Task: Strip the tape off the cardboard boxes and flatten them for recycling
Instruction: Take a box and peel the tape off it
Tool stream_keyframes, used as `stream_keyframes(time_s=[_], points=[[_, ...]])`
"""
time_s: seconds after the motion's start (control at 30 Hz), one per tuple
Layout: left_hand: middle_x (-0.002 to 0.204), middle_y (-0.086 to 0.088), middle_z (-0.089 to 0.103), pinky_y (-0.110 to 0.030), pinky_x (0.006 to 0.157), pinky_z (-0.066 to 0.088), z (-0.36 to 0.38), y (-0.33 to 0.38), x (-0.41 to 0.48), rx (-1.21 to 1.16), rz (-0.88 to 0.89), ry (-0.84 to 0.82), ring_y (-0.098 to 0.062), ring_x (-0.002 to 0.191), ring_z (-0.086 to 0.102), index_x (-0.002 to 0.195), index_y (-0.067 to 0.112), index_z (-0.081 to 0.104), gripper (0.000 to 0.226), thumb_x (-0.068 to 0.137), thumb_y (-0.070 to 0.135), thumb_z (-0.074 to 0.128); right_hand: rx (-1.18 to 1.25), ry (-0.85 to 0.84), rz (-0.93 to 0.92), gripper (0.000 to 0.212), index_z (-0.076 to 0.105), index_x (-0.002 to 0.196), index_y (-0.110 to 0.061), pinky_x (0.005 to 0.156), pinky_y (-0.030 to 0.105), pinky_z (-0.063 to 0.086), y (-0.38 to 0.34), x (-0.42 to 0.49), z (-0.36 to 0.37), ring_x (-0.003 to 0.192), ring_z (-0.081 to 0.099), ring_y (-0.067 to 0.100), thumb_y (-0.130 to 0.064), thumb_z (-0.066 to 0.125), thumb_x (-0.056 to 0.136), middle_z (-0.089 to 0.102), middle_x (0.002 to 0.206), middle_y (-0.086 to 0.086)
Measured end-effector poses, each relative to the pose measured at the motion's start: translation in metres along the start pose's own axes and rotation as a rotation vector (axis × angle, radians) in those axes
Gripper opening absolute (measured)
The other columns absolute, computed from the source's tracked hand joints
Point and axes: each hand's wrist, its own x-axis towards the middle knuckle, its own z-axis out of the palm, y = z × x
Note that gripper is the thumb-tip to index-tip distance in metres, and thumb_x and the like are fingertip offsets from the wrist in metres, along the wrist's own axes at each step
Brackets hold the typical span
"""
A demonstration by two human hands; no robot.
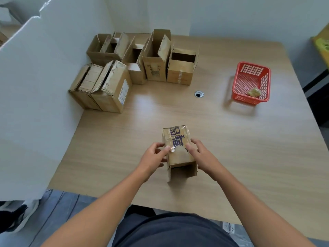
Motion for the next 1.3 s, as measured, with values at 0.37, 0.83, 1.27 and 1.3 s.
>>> stream_keyframes(time_s=[0.37,0.83,1.27,1.3], points=[[0.143,0.009,0.043,-0.039,0.116,0.038,-0.019,0.026,0.029,0.479,0.477,0.013,-0.004,0.133,0.041,0.148,0.031,0.044,0.062,0.092,0.026,0.069,-0.214,-0.037,-0.145,0.057,0.037,0.151,-0.034,0.085,0.019,0.049,-0.011,0.009,-0.003,0.105,0.062,0.003,-0.047,0.060,0.100,0.062,0.127,-0.010],[0.128,0.011,0.044,-0.029,0.094,0.048,-0.014,0.026,0.026,0.449,0.309,-0.055,-0.012,0.116,0.051,0.141,0.035,0.053,0.053,0.091,0.023,0.066,-0.805,0.077,-0.279,0.061,0.039,0.152,-0.019,0.121,0.048,0.020,-0.020,0.014,0.008,0.140,0.040,0.028,-0.054,0.044,0.103,0.052,0.147,0.006],[0.094,0.000,0.076,-0.024,0.072,0.055,0.002,0.066,0.044,0.445,0.030,-0.357,-0.013,0.087,0.070,0.097,0.018,0.076,0.012,0.098,0.023,0.065,-0.953,0.104,-0.270,0.084,0.038,0.152,-0.032,0.117,0.067,-0.017,-0.004,-0.007,0.005,0.156,0.012,0.024,-0.084,0.018,0.088,0.044,0.154,-0.002],[0.098,0.000,0.075,-0.025,0.075,0.054,0.003,0.069,0.045,0.484,0.019,-0.367,-0.013,0.091,0.069,0.099,0.019,0.077,0.013,0.097,0.023,0.065,-0.959,0.106,-0.274,0.086,0.039,0.152,-0.031,0.117,0.067,-0.017,-0.004,-0.008,0.006,0.156,0.012,0.024,-0.084,0.017,0.087,0.045,0.154,-0.002]])
